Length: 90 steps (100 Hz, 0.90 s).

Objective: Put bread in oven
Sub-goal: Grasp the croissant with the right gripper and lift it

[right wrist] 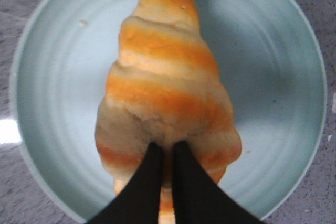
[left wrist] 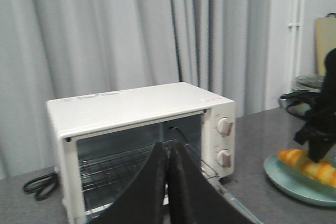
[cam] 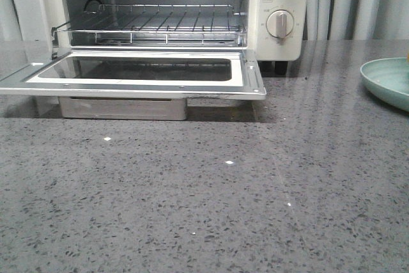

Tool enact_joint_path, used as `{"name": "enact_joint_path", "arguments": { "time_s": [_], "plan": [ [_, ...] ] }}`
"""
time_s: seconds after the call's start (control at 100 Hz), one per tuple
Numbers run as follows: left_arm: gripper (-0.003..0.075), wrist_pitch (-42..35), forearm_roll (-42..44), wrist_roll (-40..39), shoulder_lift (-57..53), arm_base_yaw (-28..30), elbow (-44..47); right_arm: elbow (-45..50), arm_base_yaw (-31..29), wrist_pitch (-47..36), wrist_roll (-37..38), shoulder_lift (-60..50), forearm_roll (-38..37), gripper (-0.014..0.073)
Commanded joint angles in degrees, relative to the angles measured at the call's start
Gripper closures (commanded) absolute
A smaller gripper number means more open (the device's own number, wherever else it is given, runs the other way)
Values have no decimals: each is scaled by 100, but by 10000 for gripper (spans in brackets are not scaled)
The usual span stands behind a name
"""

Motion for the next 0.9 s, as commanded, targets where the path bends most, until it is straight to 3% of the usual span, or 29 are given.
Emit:
{"name": "enact_joint_path", "arguments": {
  "time_s": [0.0,0.22,0.39,0.89],
  "plan": [
    [742,-179,53,-42,55,431,-349,-240,206,222,-72,-459,-58,662],
    [742,280,36,-42,-35,1653,-611,-240,936,503,-117,-1094,-58,662],
    [742,398,36,-42,-174,2206,-611,-240,1596,503,-242,-1586,-36,662],
    [742,674,36,-42,-188,2337,-611,-269,3342,352,-797,-1583,279,662]
  ]
}}
